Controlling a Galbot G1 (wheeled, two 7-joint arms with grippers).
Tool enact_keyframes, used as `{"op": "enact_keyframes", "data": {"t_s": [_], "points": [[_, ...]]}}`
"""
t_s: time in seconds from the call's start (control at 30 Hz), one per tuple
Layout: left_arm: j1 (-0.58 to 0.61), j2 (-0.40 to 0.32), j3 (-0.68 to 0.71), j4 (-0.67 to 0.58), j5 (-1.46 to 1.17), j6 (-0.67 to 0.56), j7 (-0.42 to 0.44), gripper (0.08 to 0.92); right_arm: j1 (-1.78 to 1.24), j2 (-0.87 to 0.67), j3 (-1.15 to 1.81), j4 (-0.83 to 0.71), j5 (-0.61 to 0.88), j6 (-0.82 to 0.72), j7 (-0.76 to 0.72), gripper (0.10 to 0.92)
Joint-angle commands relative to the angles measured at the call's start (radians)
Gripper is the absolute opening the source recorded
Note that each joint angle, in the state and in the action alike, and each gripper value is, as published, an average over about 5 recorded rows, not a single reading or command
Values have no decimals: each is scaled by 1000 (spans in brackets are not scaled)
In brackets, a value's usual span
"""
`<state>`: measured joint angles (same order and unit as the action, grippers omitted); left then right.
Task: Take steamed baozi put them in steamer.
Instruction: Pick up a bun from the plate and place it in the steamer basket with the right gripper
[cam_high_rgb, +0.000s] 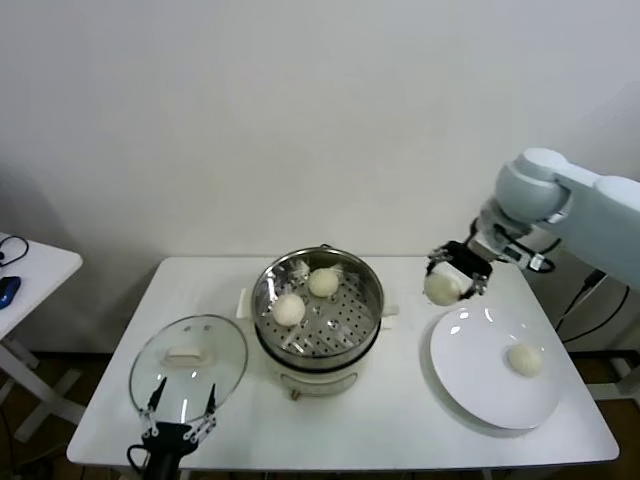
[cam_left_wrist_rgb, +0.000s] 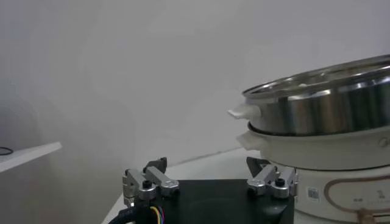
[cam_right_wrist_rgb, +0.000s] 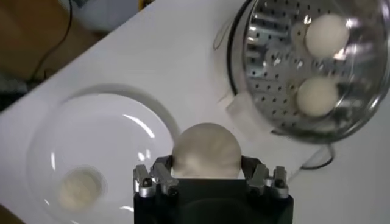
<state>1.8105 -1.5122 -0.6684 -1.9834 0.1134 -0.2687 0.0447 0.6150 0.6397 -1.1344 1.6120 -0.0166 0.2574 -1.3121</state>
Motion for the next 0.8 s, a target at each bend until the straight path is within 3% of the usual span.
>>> {"op": "enact_keyframes", "data": {"t_s": [0.03, 0.3, 0.8], "points": [[4, 2, -1, -1, -1, 0, 0, 823, 99, 265, -43, 113, -148, 97, -12, 721], [14, 6, -4, -2, -9, 4, -1, 823, -10, 446, -45, 14, -210, 114, 1, 721], [15, 6, -1, 0, -14, 18, 0, 823, -145, 630, -67, -167, -295, 198, 18, 721]]}}
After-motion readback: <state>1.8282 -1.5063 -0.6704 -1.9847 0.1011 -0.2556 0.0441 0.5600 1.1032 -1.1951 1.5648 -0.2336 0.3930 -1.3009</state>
